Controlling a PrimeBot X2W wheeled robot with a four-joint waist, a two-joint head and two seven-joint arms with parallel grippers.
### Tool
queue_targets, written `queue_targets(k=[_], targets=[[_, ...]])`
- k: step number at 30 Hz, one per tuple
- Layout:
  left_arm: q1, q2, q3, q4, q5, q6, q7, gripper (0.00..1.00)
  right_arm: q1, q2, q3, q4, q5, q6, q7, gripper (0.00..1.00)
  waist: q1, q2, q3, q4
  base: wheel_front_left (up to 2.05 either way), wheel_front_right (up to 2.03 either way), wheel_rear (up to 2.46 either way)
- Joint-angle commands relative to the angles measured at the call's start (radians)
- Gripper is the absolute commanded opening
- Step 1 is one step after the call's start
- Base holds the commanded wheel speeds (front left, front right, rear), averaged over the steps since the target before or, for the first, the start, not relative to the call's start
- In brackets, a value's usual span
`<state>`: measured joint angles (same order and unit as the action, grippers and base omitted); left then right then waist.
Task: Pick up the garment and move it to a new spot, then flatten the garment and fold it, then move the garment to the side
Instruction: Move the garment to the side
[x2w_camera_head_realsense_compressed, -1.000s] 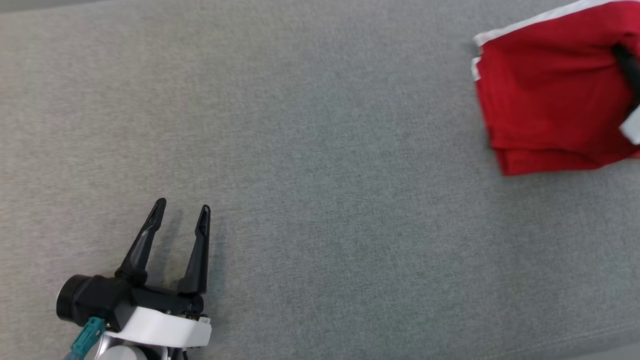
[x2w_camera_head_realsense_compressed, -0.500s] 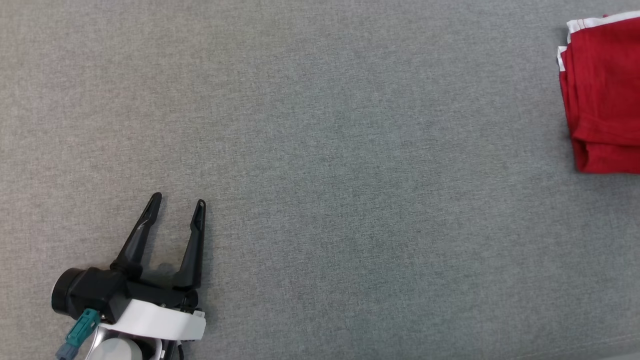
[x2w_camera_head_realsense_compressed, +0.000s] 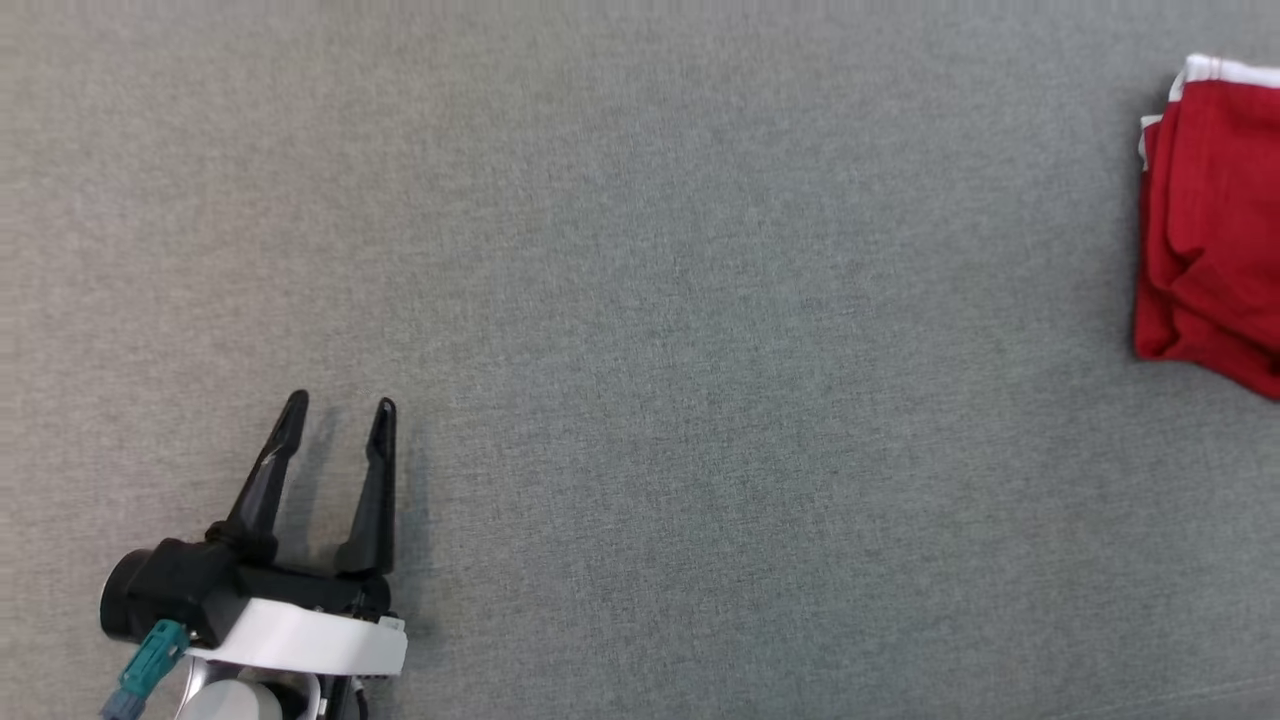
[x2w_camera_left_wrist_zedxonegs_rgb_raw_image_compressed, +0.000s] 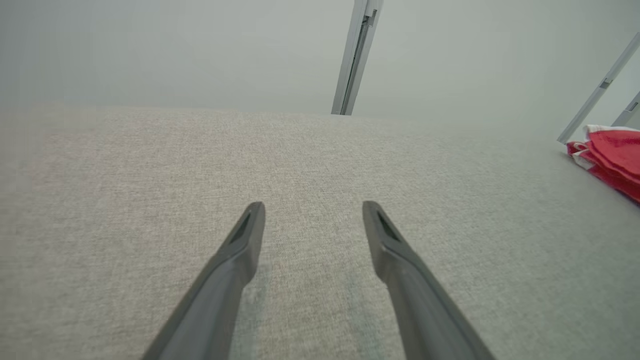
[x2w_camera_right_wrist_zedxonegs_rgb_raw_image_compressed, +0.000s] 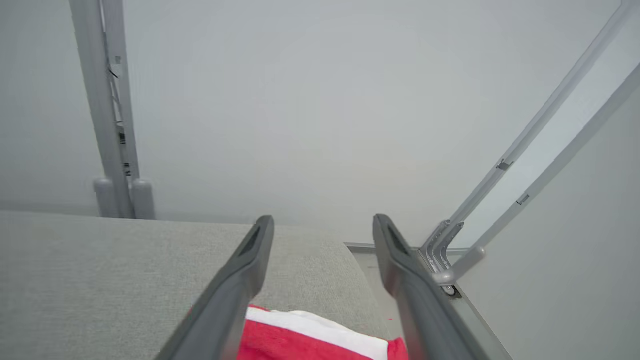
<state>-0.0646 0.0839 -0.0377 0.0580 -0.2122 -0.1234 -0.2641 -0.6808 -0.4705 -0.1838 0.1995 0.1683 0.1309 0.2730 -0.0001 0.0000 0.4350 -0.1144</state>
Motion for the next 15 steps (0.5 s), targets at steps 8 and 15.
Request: queue_targets(k=[8, 15], targets=[[0.064, -0.022, 0.052, -0.009, -0.004, 0.042, 0.0, 1.0, 0.278, 0.056, 0.062, -0.21, 0.075, 0.0, -0.252, 1.0, 0.0001, 0.0, -0.21, 0.065, 0.0, 0.0, 0.0], [0.16, -0.03, 0.063, -0.003, 0.041, 0.091, 0.0, 1.0, 0.571, 0.21, 0.122, -0.212, 0.046, 0.0, -0.457, 1.0, 0.0001, 0.0, -0.327, 0.117, 0.0, 0.0, 0.0]])
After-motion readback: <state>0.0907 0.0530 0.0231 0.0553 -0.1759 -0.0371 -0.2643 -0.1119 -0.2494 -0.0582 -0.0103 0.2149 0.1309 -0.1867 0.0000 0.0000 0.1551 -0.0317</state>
